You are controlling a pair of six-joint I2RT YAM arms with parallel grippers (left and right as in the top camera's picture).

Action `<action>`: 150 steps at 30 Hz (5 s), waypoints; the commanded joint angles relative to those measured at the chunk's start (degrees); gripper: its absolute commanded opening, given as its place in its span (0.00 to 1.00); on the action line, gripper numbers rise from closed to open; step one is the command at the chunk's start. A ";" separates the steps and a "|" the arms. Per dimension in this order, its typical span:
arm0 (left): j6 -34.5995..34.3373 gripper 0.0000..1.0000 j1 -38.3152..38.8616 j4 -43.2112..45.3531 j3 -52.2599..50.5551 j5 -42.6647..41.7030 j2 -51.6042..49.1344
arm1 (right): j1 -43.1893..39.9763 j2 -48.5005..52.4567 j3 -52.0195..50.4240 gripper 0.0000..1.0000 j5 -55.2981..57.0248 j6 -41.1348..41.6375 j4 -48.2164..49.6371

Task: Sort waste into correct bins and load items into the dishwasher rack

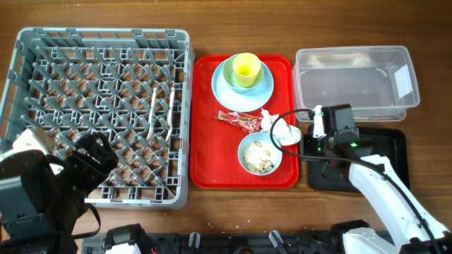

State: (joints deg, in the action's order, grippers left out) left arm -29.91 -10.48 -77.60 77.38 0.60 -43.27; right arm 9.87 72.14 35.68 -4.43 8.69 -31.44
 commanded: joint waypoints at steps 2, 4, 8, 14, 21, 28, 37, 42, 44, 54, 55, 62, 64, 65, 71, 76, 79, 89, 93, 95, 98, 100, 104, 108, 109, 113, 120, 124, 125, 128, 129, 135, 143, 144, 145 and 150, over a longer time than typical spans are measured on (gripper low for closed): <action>-0.57 1.00 -0.35 0.13 0.42 0.57 0.15 | 0.79 1.75 -0.52 0.18 2.12 -1.01 0.35; -0.57 1.00 -0.35 0.13 0.42 0.57 0.15 | 0.79 2.58 -0.52 0.17 2.12 -1.01 0.52; -0.57 1.00 -0.35 0.15 0.42 0.57 0.15 | 0.79 4.50 -0.52 0.11 2.10 -1.03 1.44; -0.57 1.00 -0.35 0.13 0.42 0.57 0.15 | 0.79 5.11 -0.50 0.04 1.62 -1.22 1.62; -0.57 1.00 -0.35 0.13 0.42 0.57 0.15 | 0.81 5.11 -0.50 0.06 -0.74 -3.04 1.84; -0.57 1.00 -0.35 0.13 0.42 0.57 0.15 | 0.85 5.11 -0.50 0.07 -1.60 -4.20 2.45; -0.57 1.00 -0.35 0.13 0.42 0.57 0.15 | 0.85 5.11 -0.33 0.11 -2.10 -3.96 2.97; -0.57 1.00 -0.35 0.13 0.42 0.57 0.15 | 0.83 5.11 -0.02 0.11 -2.27 -3.98 2.95; -0.57 1.00 -0.35 0.13 0.42 0.57 0.15 | 0.85 5.11 0.00 0.11 -2.54 -4.02 2.99; -0.57 1.00 -0.35 0.13 0.42 0.57 0.15 | 0.83 4.76 4.50 0.20 3.98 -0.68 -4.37; -0.57 1.00 -0.35 0.13 0.42 0.57 0.15 | 0.83 4.39 5.97 0.21 4.81 -0.13 -6.05; -0.57 1.00 -0.35 0.13 0.42 0.57 0.15 | 0.83 -0.37 17.77 0.25 -5.33 0.00 -13.64; -0.57 1.00 -0.35 0.13 0.42 0.57 0.15 | 0.85 -2.03 19.85 0.27 -15.80 -2.16 -14.84; -0.57 1.00 -0.35 0.13 0.42 0.57 0.15 | 0.87 -3.06 20.20 0.28 -21.88 -2.78 -15.02; -0.57 1.00 -0.35 0.15 0.42 0.57 0.15 | 10.01 -6.58 20.20 0.30 -30.69 -2.86 -14.19; -0.57 1.00 -0.35 0.13 0.42 0.57 0.15 | 27.23 -3.63 20.13 0.33 -6.23 5.86 -9.68; -0.57 1.00 -0.35 0.13 0.42 0.57 0.15 | 34.07 0.07 20.13 0.33 4.66 11.50 -7.56; -0.57 1.00 -0.35 0.15 0.42 0.57 0.15 | 38.47 17.90 20.09 0.32 12.72 12.48 -2.60; -0.57 1.00 -0.35 0.13 0.42 0.57 0.15 | 38.47 19.04 20.09 0.32 13.88 14.40 -2.71; -0.57 1.00 -0.35 0.13 0.42 0.57 0.15 | 38.47 19.06 20.06 0.32 13.29 15.93 -3.17; -0.57 1.00 -0.35 0.13 0.42 0.57 0.15 | 38.47 19.06 19.47 0.30 8.94 16.33 -3.78; -0.57 1.00 -0.35 0.13 0.42 0.57 0.15 | 38.49 19.06 18.45 0.30 7.34 16.90 -3.58; -0.57 1.00 -0.35 0.13 0.42 0.57 0.15 | 38.51 19.06 16.94 0.30 7.34 15.28 -3.80; -0.57 1.00 -0.35 0.13 0.42 0.57 0.15 | 38.51 19.06 15.19 0.30 7.32 15.41 -3.69; -0.57 1.00 -0.35 0.13 0.42 0.57 0.15 | 38.51 19.06 14.51 0.30 7.19 15.41 -3.80; -0.57 1.00 -0.35 0.15 0.42 0.57 0.15 | 38.51 19.06 13.35 0.29 6.93 15.30 -3.85; -0.57 1.00 -0.35 0.15 0.42 0.57 0.15 | 38.51 19.04 13.35 0.13 6.88 15.28 -3.98; -0.57 1.00 -0.35 0.13 0.42 0.57 0.15 | 38.51 19.04 13.35 0.13 6.88 15.30 -4.04; -0.57 1.00 -0.35 0.15 0.42 0.57 0.15 | 38.51 19.04 13.35 0.13 6.88 15.32 -4.26; -0.57 1.00 -0.35 0.13 0.42 0.57 0.15 | 38.51 19.04 13.35 0.14 6.91 15.28 -5.35; -0.57 1.00 -0.35 0.13 0.42 0.57 0.15 | 38.49 19.04 13.35 0.14 6.88 15.30 -5.49; -0.57 1.00 -0.35 0.13 0.42 0.57 0.15 | 38.49 19.04 13.35 0.17 6.71 15.28 -5.46; -0.57 1.00 -0.35 0.15 0.42 0.57 0.15 | 38.49 16.87 17.94 0.04 6.73 12.00 -10.01; -0.57 1.00 -0.35 0.13 0.42 0.57 0.15 | 38.49 15.93 19.98 0.04 6.84 10.10 -12.44; -0.57 1.00 -0.35 0.15 0.42 0.57 0.15 | 38.49 15.28 21.79 0.04 6.97 8.94 -14.58; -0.57 1.00 -0.35 0.13 0.42 0.57 0.15 | 38.49 11.15 32.24 0.04 10.14 9.86 -26.77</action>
State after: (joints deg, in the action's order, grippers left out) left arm -29.91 -10.48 -77.60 77.38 0.60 -43.27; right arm 48.23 87.02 62.26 2.83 18.50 -54.78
